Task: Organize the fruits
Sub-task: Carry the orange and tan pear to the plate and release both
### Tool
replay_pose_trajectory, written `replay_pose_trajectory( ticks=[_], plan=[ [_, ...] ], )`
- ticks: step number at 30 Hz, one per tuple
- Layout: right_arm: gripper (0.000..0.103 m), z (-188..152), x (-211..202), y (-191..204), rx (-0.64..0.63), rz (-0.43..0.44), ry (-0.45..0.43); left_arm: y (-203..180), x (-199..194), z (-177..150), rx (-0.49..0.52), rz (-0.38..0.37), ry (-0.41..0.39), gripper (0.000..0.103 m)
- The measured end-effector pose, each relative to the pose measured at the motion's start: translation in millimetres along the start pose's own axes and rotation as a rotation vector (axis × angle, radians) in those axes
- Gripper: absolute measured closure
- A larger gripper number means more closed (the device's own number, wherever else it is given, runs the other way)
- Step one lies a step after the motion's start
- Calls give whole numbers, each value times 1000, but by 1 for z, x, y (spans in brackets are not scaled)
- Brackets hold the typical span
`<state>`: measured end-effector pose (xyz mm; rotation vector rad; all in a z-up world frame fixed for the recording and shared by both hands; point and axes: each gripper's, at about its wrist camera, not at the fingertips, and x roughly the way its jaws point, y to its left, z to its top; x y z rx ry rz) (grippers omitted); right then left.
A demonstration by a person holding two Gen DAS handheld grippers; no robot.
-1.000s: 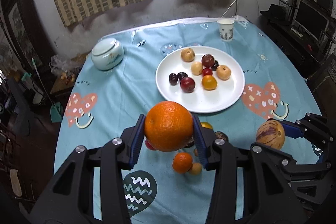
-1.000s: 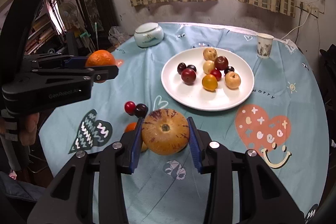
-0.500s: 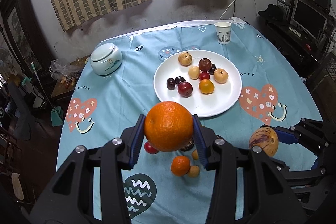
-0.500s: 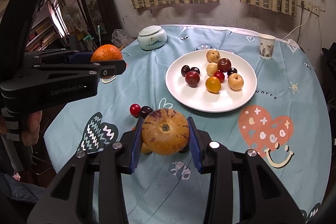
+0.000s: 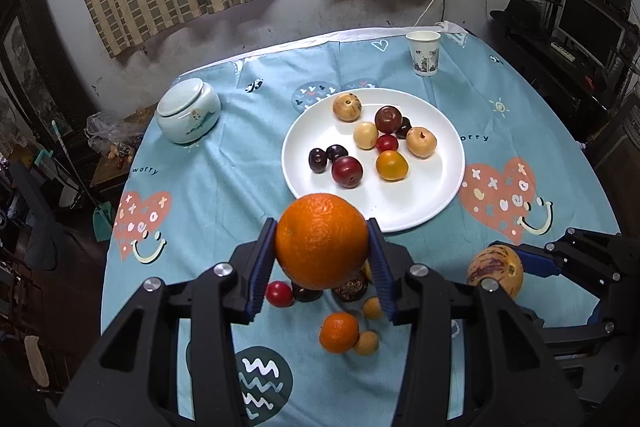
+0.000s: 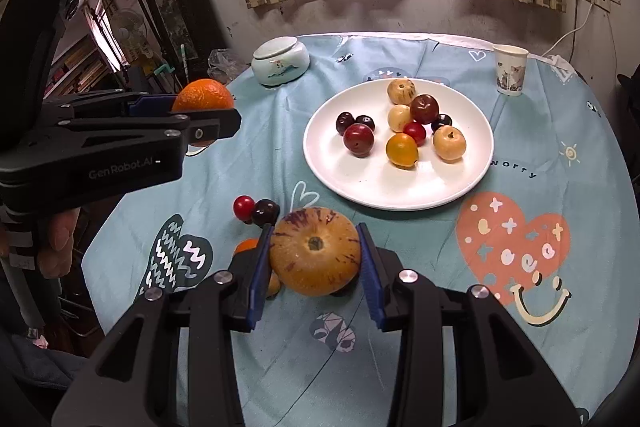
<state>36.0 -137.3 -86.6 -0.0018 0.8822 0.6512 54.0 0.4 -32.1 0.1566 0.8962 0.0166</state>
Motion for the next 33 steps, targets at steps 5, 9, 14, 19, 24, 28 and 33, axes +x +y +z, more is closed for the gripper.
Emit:
replay_pose_trajectory(
  ticks=[5,9,14,19,24,28,33],
  plan=[
    [62,14,11,-11,3,-5,1,-3,16,10,9,-8,12,58],
    [62,32,19,-20,-6,-11,-11,-5,30,21,14,-12,19,58],
    [62,60,27,-34,-15,-23,-37,-5,47,36,15,-14,18,58],
    [62,84,40,-48,-26,-41,-56,-4,64,49,17,-10,19,58],
    [62,99,56,-59,-35,-58,-52,-5,84,58,23,-6,37,58],
    [62,106,70,-67,-38,-67,-43,-7,102,62,29,-6,54,58],
    [62,112,86,-75,-42,-75,-32,-8,122,64,34,-8,77,58]
  ],
)
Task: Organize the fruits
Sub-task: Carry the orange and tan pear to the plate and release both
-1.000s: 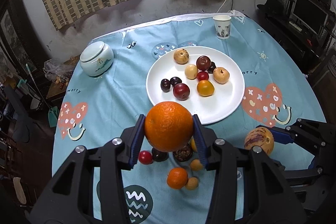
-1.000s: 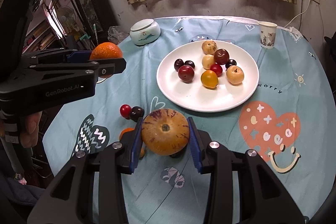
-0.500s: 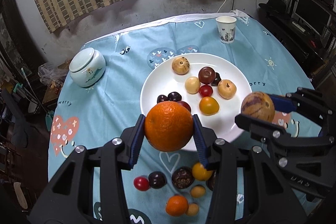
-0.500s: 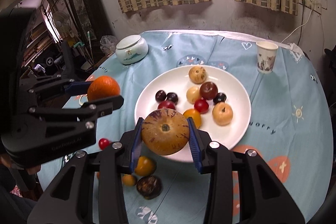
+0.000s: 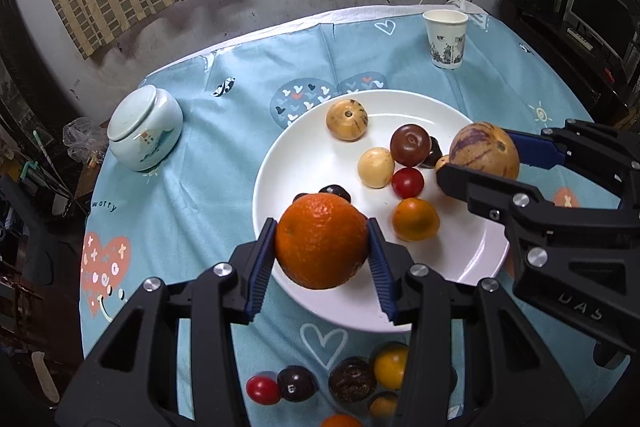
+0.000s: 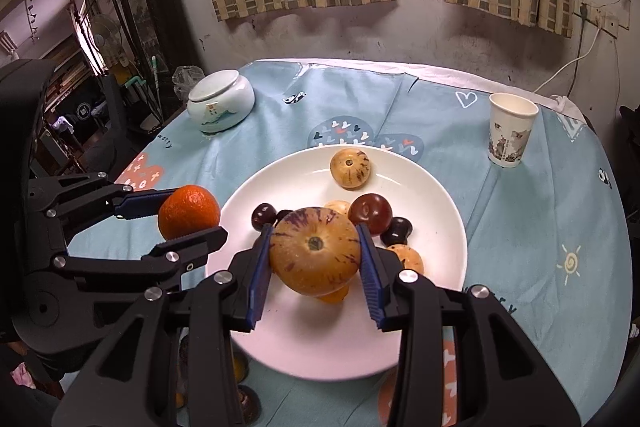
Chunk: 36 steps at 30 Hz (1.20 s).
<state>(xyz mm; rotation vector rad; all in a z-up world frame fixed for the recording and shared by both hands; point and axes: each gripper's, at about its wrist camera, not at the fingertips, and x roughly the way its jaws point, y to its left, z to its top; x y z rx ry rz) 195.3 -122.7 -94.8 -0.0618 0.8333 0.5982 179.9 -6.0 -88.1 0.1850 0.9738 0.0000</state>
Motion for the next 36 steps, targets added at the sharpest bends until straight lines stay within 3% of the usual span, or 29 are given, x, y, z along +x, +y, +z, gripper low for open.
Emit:
replay_pose_trajectory(
  ticks=[20,23,24,25,26,27,29,36],
  plan=[
    [61,7,34,-13,6,10,37,0,29,5,-6,3,35,58],
    [59,6,39,-13,-9,-23,61,0,31,5,-7,8,40,57],
    [54,6,39,-14,-9,-31,59,0,32,6,-10,9,42,57],
    [34,6,37,-15,0,-45,48,0,33,5,-9,13,42,56],
    [29,6,33,-17,11,-54,23,0,32,5,-9,14,35,53],
    [28,7,30,-18,11,-49,9,1,29,6,-9,20,21,45],
    [28,8,26,-19,10,-57,-1,2,25,8,-10,29,0,40],
    [28,3,10,-26,49,-71,-19,4,13,8,-14,28,-16,39]
  ],
)
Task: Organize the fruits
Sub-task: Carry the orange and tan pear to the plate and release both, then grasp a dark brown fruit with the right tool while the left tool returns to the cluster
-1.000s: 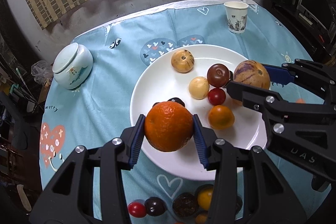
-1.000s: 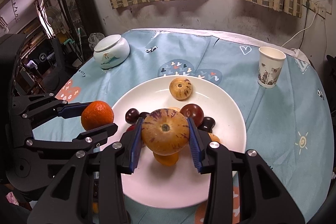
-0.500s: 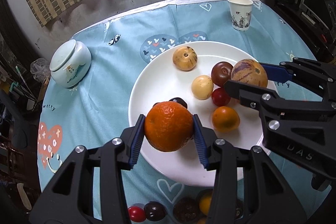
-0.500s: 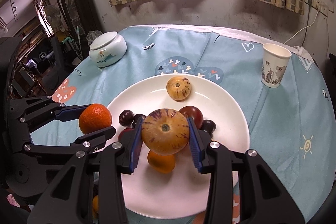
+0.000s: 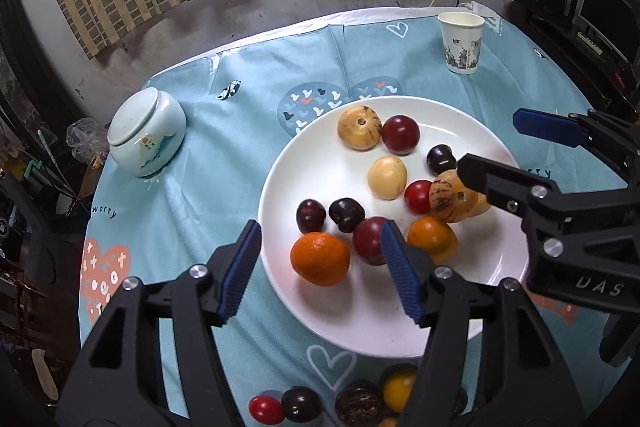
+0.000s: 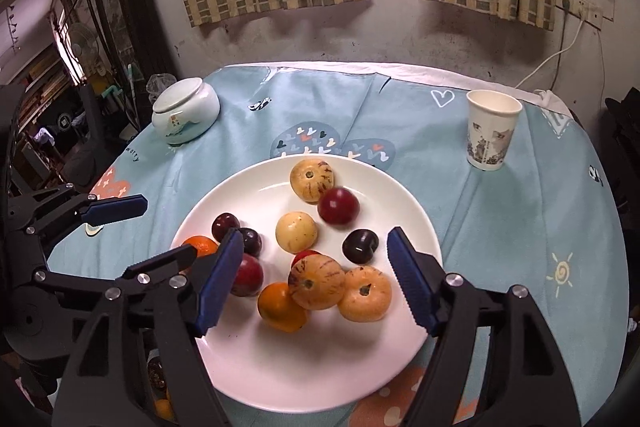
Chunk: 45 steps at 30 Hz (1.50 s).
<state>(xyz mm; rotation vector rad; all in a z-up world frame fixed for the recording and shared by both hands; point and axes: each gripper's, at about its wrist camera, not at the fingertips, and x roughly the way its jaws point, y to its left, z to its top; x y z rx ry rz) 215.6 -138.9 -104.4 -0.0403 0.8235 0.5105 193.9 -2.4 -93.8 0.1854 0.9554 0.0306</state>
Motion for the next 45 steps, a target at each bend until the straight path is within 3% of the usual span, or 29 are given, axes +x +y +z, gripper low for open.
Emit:
replay_pose_trajectory(
  ticks=[13,16,18,20,27,34,39,41,42,45],
  plan=[
    [28,-22,-61,22,-14,-9,-31,3,-70,-7,-14,5,-96,34],
    [28,-31,-75,32,-32,-4,-32,9,-89,-14,-30,4,-114,27],
    [28,-43,-82,40,-50,-4,-24,18,-100,-25,-51,6,-122,16],
    [28,-62,-84,49,-78,-12,4,29,-106,-41,-65,23,-128,12],
    [27,-145,-51,80,-171,-9,196,76,-92,-131,-136,65,22,11],
    [27,-159,-17,99,-242,-12,267,93,-78,-208,-222,2,184,11],
    [28,-157,2,104,-297,-6,314,81,-80,-212,-245,-74,197,11],
    [40,-157,7,108,-326,16,332,74,-80,-203,-250,-110,189,11],
    [55,-158,8,111,-339,29,340,70,-78,-197,-256,-136,187,11],
    [58,-157,6,112,-334,50,341,53,-70,-179,-251,-186,182,11]
  ],
)
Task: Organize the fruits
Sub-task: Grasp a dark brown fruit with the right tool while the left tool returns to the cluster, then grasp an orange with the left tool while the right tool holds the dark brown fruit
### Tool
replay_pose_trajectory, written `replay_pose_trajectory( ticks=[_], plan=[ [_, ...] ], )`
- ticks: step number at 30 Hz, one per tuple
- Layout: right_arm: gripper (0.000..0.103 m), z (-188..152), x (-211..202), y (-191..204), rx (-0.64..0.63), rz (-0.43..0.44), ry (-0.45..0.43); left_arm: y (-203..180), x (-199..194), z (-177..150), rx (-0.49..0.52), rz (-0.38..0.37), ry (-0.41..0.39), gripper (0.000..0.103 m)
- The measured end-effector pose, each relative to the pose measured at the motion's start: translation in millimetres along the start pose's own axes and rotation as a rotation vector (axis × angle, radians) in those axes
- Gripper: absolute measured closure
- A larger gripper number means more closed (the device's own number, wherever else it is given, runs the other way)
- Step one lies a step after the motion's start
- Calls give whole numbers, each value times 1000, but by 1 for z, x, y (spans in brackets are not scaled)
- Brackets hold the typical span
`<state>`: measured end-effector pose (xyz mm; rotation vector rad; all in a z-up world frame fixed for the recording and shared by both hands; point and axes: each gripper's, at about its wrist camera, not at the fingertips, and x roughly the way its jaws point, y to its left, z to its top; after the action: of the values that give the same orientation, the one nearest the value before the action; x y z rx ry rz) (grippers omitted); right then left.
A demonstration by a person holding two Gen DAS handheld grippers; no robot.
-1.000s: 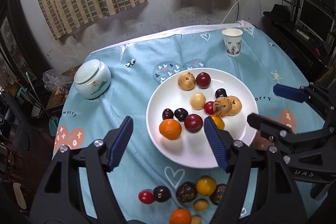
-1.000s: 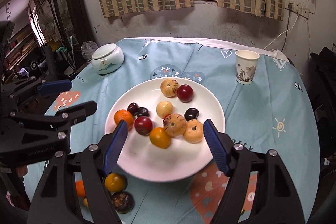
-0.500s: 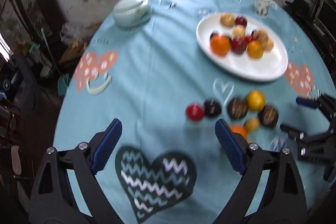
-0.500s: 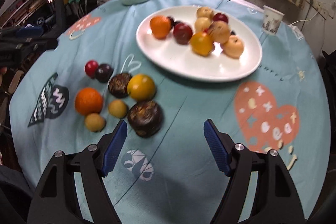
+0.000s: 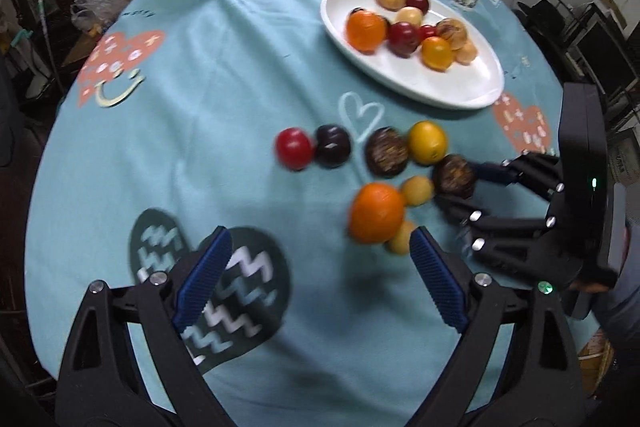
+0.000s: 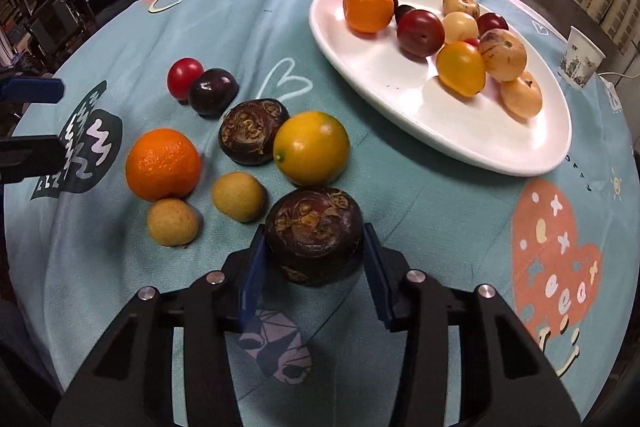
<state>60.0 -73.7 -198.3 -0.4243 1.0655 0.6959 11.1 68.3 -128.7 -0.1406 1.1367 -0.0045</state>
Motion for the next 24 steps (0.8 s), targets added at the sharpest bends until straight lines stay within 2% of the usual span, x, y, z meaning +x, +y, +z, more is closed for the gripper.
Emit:
replay_pose_trajectory(
  ticks=[4,8,10,13,14,17,19,24],
  plan=[
    [58,-6,-13,-9,50,25,-22,-26,16,13,69,-14,14,11],
    [57,-11,-27,-18,93,28,-49,-33,35,17,94,-16,50,12],
    [57,-13,-32,-19,106,26,-59,-34,45,19,92,-11,72,15],
    [57,-14,-33,-19,121,27,-61,-31,55,18,88,-42,117,47],
    [58,-15,-33,-19,124,27,-61,-29,59,17,81,-53,135,64],
    [58,-14,-33,-18,133,25,-61,-24,59,16,71,-68,135,65],
    [58,-14,-36,-15,136,23,-68,-23,54,16,75,-39,116,65],
    [57,-13,-54,-9,147,29,-115,-40,12,23,157,51,-14,65]
  ],
)
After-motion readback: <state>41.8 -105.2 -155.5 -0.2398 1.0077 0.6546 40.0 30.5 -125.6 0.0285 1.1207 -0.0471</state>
